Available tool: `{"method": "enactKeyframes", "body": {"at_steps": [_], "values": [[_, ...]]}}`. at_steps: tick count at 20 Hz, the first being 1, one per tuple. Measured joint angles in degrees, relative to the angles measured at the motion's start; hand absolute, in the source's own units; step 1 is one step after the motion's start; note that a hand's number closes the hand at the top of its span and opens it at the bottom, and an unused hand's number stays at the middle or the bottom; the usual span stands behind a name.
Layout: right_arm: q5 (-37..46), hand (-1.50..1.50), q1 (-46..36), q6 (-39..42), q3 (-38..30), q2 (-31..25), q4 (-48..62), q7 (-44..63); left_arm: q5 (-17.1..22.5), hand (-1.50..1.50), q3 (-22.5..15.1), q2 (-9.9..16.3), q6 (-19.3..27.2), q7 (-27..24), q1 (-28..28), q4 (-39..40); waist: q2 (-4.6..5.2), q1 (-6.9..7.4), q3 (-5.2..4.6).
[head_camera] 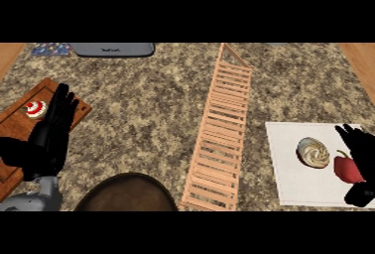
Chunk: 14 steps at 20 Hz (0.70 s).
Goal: Pick the bell pepper from the placemat and place it in the tiered shelf
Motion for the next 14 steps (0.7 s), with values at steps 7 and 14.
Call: {"method": "enactKeyframes", "body": {"at_steps": [7,14], "values": [[3.57,1.5,-0.65,-0.06,-2.46,3.39,4.95,-3.76,-0.87,0.0,1.49,-0.76,-1.85,-0.34,0.83,-0.35,-0.01,0.04,-0.02],[8.34,1.5,-3.6,-0.67,-1.77,4.16,10.24,-8.53,-1.86,0.0,2.03,-1.63,-2.29,0.55,0.02,-0.37,-0.27,0.14,-0.66]]}}
